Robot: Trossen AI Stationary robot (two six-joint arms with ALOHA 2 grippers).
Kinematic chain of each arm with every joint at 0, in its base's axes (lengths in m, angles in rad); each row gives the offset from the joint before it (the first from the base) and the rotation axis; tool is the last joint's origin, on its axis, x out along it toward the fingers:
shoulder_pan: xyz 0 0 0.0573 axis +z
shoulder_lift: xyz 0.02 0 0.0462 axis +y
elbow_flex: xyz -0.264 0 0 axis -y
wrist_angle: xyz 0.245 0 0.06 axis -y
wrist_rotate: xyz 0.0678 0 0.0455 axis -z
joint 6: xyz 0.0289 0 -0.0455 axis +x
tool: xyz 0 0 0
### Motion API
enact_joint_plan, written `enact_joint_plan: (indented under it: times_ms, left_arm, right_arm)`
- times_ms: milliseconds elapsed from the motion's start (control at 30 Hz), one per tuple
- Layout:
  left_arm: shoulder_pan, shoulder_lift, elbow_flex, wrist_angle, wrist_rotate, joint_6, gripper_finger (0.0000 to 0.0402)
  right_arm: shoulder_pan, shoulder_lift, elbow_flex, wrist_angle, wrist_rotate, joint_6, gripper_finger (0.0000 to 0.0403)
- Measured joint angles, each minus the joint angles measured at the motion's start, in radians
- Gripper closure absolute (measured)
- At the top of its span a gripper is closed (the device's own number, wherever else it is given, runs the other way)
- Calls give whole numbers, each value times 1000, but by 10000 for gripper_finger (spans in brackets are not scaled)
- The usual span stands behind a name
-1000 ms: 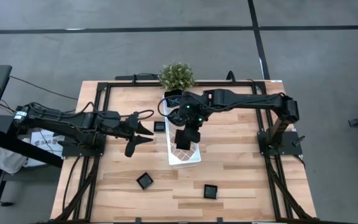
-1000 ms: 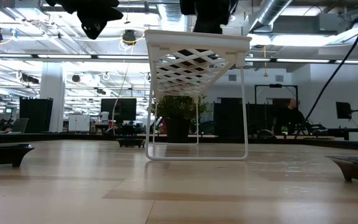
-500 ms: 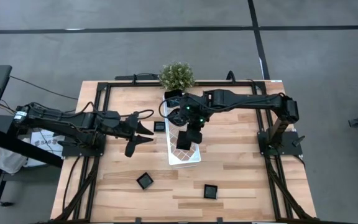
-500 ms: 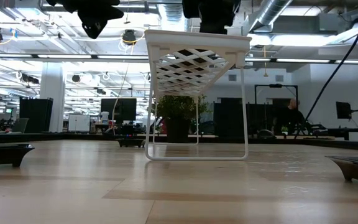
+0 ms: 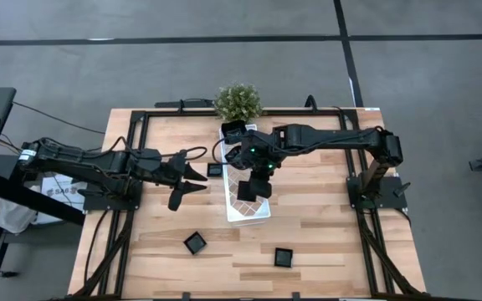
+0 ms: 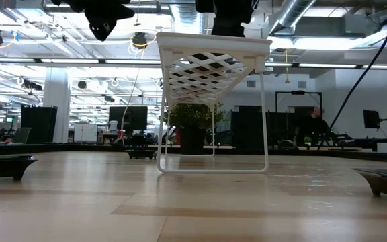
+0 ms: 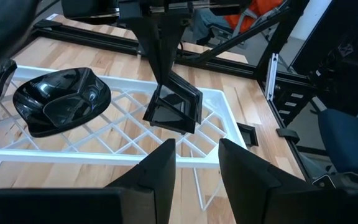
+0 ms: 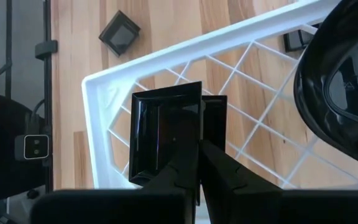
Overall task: Pick & Place Mini shaped plates
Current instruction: Stack the square plate on the other square plate on the shelf, then stack the bottom right square plate on the other square plate on the shelf
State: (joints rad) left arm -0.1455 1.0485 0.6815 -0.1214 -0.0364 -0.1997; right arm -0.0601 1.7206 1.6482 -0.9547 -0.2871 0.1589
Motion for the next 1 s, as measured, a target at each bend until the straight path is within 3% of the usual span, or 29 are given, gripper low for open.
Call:
enact_joint_plan:
  times_ms: [367, 700, 1000]
  left_arm:
    - [0, 0, 0, 4, 0, 0, 278]
    - [0, 0, 0, 5, 0, 0, 278]
    - [0, 0, 0, 6, 0, -24, 278]
  right_arm:
    - [0, 0, 0, 1, 0, 0, 390]
    - [0, 0, 0, 1, 0, 0, 339]
    - [8, -31, -1, 12, 23, -11, 336]
